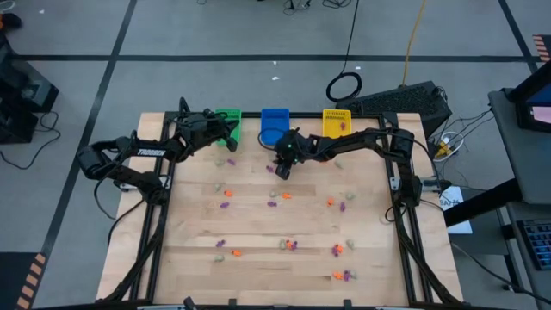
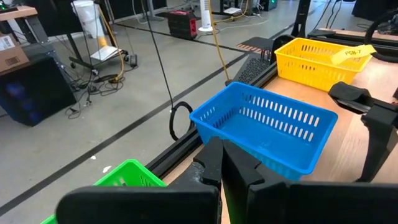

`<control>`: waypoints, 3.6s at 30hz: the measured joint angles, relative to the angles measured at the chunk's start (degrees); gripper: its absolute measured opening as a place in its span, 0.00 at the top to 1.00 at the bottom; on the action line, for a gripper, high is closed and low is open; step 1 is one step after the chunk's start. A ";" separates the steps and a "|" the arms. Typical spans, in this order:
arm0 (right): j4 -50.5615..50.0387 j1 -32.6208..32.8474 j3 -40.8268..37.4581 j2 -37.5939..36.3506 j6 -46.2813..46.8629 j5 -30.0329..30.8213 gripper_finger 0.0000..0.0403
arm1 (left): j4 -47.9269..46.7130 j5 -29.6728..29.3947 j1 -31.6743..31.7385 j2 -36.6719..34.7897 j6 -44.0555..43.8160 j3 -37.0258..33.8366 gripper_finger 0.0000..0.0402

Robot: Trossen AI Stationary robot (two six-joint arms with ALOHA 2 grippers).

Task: Sort Halloween decoration
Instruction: Put the white skull toy into the blue bin

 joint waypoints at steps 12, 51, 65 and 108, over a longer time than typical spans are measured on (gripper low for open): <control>-1.01 0.21 0.42 0.00 3.95 0.16 0.63 | -0.01 0.00 0.00 0.00 -0.01 0.00 0.98; -9.47 0.76 5.98 1.96 0.00 2.33 0.85 | -0.07 0.31 -0.22 0.00 0.00 0.00 0.98; -20.21 -3.07 11.28 -11.19 -2.00 1.81 0.85 | -0.01 0.68 -0.24 0.00 -0.11 0.00 0.98; -41.49 -15.00 44.72 17.70 -13.22 -2.91 0.70 | -1.20 0.68 -0.98 0.00 -0.20 0.00 0.98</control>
